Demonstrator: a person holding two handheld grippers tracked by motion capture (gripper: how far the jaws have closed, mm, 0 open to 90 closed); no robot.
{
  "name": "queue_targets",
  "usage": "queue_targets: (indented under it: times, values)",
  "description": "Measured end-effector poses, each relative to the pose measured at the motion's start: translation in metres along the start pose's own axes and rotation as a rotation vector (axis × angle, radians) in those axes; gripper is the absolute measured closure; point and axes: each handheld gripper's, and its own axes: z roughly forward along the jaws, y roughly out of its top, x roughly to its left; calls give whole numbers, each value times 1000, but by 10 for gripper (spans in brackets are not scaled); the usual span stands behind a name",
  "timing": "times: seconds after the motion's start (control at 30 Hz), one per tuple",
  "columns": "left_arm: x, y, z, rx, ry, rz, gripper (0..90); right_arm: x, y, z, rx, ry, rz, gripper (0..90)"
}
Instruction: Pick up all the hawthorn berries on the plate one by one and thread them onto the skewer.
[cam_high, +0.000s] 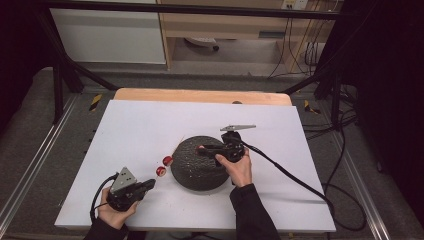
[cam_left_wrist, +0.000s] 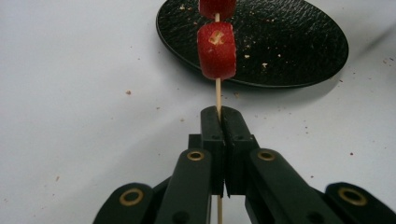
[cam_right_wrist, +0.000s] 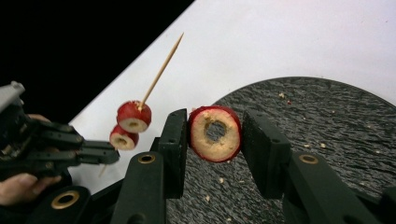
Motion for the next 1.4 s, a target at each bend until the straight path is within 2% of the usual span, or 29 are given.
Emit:
queue_targets:
  times: [0.3,0.57,0.87,1.4]
  values:
    - [-11,3,5,-9,-18,-1,883,-4,-9,-6,-126,32,64,623]
    - [-17,5,7,-24,-14,-22,883,-4,-12,-7,-231,41,107,623]
    - [-25,6,10,-35,-12,-38,883,-4,-13,-7,-337,49,128,623]
    - [-30,16,13,-52,-7,-63,883,-3,-10,-8,-486,53,160,624]
